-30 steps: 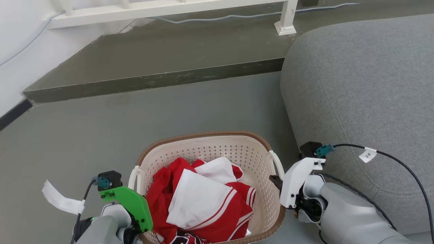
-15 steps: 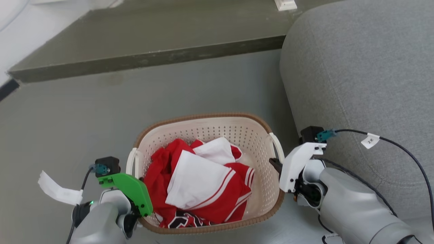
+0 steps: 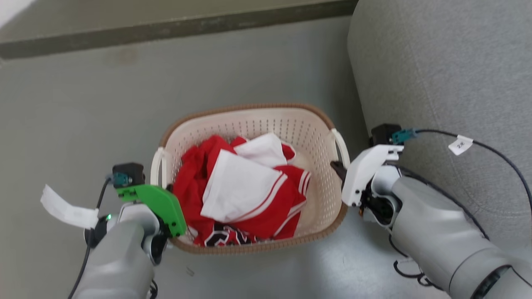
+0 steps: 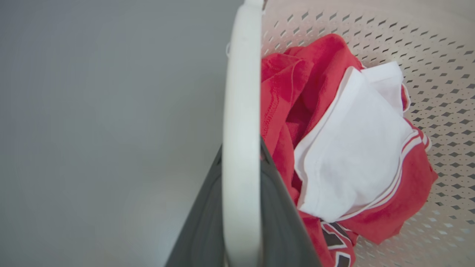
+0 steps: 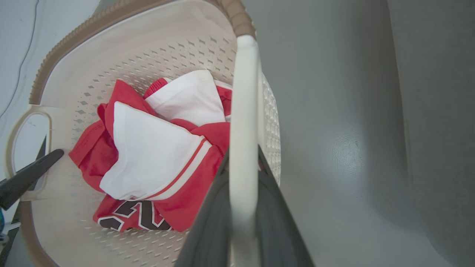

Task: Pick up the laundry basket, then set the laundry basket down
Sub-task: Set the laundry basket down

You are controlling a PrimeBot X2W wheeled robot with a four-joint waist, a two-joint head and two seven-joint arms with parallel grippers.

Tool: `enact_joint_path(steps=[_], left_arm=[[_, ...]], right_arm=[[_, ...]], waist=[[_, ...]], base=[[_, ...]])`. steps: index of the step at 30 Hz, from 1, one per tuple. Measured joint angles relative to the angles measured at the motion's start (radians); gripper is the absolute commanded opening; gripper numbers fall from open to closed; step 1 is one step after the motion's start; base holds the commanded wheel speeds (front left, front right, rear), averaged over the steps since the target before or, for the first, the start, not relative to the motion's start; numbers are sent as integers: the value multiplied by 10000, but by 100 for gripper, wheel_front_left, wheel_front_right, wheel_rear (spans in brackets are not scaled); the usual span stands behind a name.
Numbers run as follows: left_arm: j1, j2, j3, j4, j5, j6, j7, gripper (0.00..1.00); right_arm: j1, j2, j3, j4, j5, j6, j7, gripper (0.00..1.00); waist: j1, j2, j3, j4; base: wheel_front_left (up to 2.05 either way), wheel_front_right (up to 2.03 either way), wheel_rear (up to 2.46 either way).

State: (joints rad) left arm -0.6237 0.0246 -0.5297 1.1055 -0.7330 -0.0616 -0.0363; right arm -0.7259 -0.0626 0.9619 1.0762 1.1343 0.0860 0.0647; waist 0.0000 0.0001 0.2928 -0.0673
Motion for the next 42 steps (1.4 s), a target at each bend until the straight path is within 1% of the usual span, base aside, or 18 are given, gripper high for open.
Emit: enact_joint_path(steps=[5,15,17,26,38,42], left_arm=[[-411,33,-35,-109,73,21,-199,0],[-1221,132,117,-245,73,196,-533,0],[-1528,169,128,-259,104,257,-596,0],[-2370,203,159,-337,215,268,-813,0],[-3360,267,144,-454,520,288,-1419,0],[-3612,261,157,-462,537,301,-1513,0]], right_arm=[[-422,-10,-2,40,-104,-77,-146,0],[-1295,-17,-88,-6,-102,-88,-307,0],[-1620,-15,-117,-21,-102,-88,-378,0],[-2558,-56,-178,2,-272,-90,-573,0],[-3384,-82,-316,65,-449,-86,-1532,0],[-3633,-102,-341,105,-533,-82,-1728,0]], waist=[[0,0,524,34],[0,0,1684,89],[0,0,2067,94],[1,0,3230,108],[1,0,4746,157],[1,0,5061,201]], base=[[0,0,0],[0,0,0],[0,0,0],[0,0,0],[0,0,0],[0,0,0]])
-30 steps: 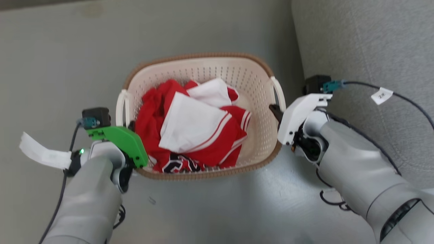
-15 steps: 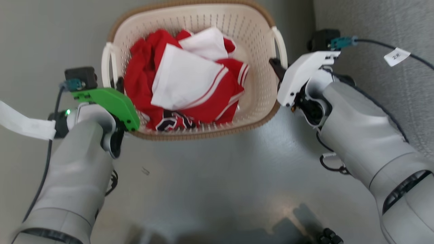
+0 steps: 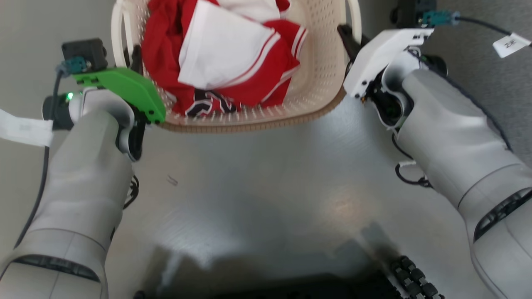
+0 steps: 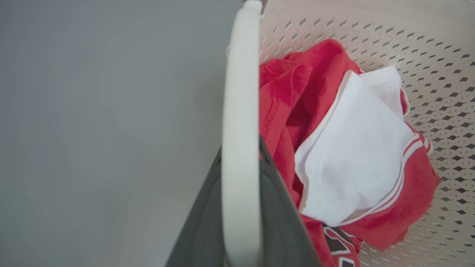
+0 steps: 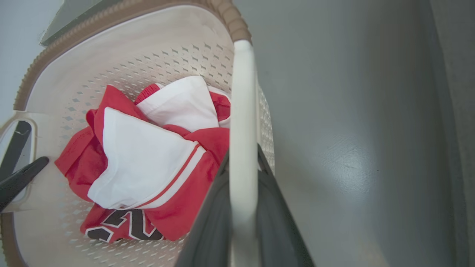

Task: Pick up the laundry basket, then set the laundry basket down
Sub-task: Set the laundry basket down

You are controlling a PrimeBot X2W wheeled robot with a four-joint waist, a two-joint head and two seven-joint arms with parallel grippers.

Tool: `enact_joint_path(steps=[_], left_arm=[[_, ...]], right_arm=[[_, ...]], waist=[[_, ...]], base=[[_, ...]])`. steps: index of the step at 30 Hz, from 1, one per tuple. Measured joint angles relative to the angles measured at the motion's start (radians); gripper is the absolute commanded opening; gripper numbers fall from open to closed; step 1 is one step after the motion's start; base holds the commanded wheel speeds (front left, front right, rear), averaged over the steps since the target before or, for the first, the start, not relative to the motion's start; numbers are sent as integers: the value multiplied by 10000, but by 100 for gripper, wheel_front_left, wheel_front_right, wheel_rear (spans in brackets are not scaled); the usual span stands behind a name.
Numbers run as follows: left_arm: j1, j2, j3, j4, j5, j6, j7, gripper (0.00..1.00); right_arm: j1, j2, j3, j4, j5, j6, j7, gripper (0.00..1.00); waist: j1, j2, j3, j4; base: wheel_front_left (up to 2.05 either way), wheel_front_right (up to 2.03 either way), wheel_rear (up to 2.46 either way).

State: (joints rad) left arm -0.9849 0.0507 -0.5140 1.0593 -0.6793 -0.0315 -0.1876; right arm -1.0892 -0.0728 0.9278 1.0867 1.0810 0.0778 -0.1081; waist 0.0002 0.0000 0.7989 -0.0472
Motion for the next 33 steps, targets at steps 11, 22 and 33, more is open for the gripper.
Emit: enact_joint_path(steps=[11,22,33], left_arm=[[-518,-52,63,-8,54,0,-343,0],[-868,-82,61,40,153,-4,-525,0],[-955,-130,105,142,268,-4,-610,0]], right_arm=[[-460,-19,-136,128,-182,59,-897,0],[-781,-12,-182,272,-278,125,-1168,0],[-807,6,-297,395,-336,207,-1304,0]], waist=[[0,0,1005,192],[-1,0,1662,233],[-2,0,1876,287]], base=[[0,0,0],[0,0,0],[0,0,0]])
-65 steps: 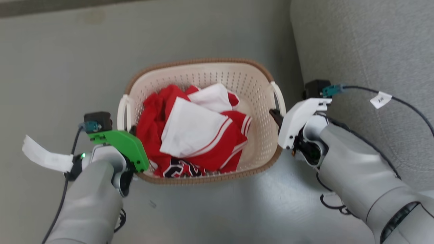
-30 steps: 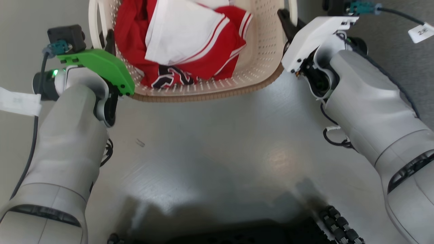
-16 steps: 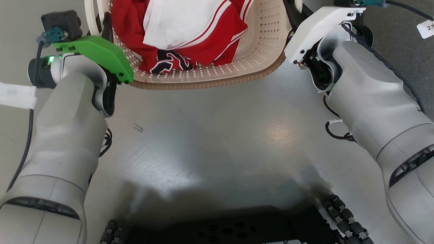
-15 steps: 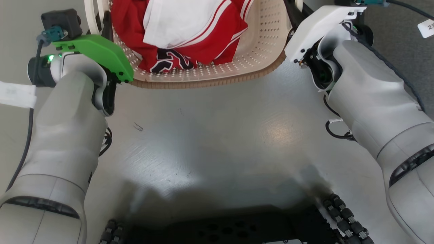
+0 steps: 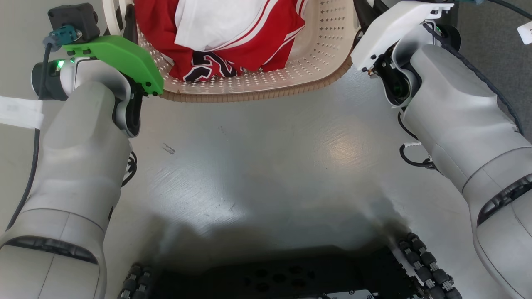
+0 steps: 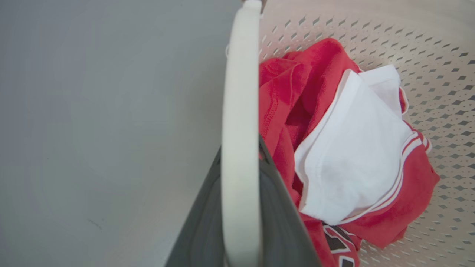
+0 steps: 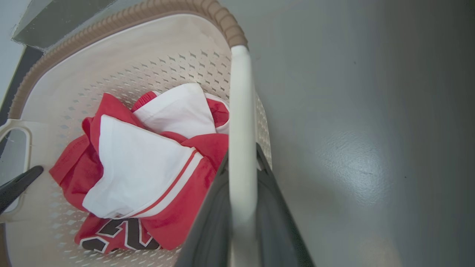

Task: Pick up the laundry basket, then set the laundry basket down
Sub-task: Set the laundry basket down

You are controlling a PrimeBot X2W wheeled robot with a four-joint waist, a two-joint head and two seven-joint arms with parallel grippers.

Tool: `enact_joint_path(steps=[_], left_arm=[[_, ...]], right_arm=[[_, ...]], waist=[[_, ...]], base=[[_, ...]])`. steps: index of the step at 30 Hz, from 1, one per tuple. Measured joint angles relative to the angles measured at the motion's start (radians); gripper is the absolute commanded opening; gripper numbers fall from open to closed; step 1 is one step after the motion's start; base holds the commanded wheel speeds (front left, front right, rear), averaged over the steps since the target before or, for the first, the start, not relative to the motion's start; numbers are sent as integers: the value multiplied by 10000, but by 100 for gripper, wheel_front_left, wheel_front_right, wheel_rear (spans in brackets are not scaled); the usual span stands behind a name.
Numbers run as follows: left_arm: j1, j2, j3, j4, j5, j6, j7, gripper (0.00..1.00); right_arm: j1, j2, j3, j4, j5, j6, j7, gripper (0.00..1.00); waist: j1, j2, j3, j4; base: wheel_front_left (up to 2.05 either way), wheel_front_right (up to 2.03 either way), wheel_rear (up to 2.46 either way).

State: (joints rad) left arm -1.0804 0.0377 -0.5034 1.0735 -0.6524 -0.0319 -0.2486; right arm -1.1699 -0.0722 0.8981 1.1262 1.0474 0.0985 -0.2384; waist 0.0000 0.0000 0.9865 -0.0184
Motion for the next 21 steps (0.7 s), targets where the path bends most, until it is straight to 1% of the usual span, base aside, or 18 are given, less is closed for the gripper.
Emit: enact_joint_path(steps=[4,14,15,16,17,18,19,21], left_arm=[[-35,-8,15,31,27,-21,0,0],[-77,-36,125,58,82,-35,-2,0],[-79,-40,127,59,92,-36,-2,0],[-80,-42,130,63,92,-36,-2,0],[-80,-44,134,67,94,-40,-2,37],[-80,-44,140,69,94,-50,-2,87],[-81,-46,144,67,96,-82,-4,100],[-81,-61,169,77,96,-132,-8,100]], right_arm=[[-3,4,-46,52,0,58,-2,0],[-21,12,-115,105,0,69,-46,0],[-24,12,-123,111,-2,69,-46,15],[-31,13,-130,117,-2,69,-52,45],[-50,13,-148,123,-2,69,-90,100],[-68,15,-176,134,-2,71,-90,100],[-89,25,-198,138,-2,73,-96,100],[-139,50,-230,138,-2,81,-119,100]], waist=[[0,0,31,12],[0,0,98,14],[0,0,104,14],[0,0,109,14],[0,0,113,14],[0,0,116,14],[0,0,117,13],[0,0,118,12]], base=[[0,0,0],[0,0,0],[0,0,0],[0,0,0],[0,0,0],[0,0,0],[0,0,0],[0,0,0]])
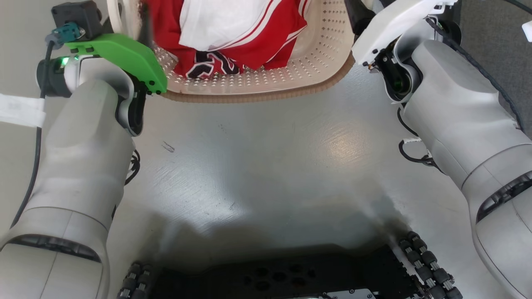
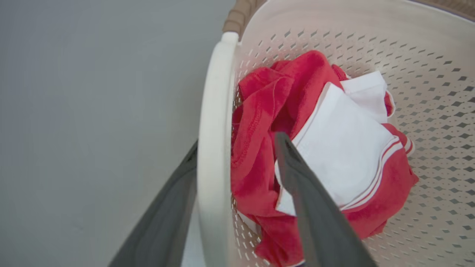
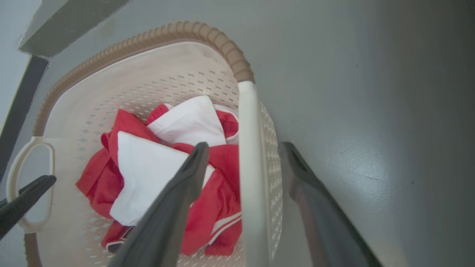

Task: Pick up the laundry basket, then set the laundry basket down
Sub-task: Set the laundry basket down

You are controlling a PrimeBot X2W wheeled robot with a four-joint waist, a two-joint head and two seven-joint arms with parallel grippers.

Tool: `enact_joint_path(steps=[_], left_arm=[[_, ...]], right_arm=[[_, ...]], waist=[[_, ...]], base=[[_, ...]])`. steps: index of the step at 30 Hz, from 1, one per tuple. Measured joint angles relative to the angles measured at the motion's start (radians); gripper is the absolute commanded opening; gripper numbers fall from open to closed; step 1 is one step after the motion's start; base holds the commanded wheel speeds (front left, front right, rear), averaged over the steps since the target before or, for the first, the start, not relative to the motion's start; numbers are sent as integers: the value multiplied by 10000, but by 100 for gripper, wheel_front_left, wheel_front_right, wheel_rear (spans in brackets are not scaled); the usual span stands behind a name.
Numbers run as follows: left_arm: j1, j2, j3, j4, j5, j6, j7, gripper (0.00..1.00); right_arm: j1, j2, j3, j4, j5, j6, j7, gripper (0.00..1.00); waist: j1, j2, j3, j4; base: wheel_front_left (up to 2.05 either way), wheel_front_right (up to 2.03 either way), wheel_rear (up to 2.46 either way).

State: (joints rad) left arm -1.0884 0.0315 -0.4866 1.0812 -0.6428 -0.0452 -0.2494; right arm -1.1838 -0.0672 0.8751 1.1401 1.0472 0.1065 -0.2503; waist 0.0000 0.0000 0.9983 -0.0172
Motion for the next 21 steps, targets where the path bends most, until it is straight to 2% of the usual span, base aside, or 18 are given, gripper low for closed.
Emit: enact_joint_path(steps=[21], left_arm=[[7,-75,176,163,232,-40,-25,100]], right_arm=[[-23,12,-405,0,-130,19,-2,100]], waist=[[0,1,-259,-34]], base=[[0,0,0]])
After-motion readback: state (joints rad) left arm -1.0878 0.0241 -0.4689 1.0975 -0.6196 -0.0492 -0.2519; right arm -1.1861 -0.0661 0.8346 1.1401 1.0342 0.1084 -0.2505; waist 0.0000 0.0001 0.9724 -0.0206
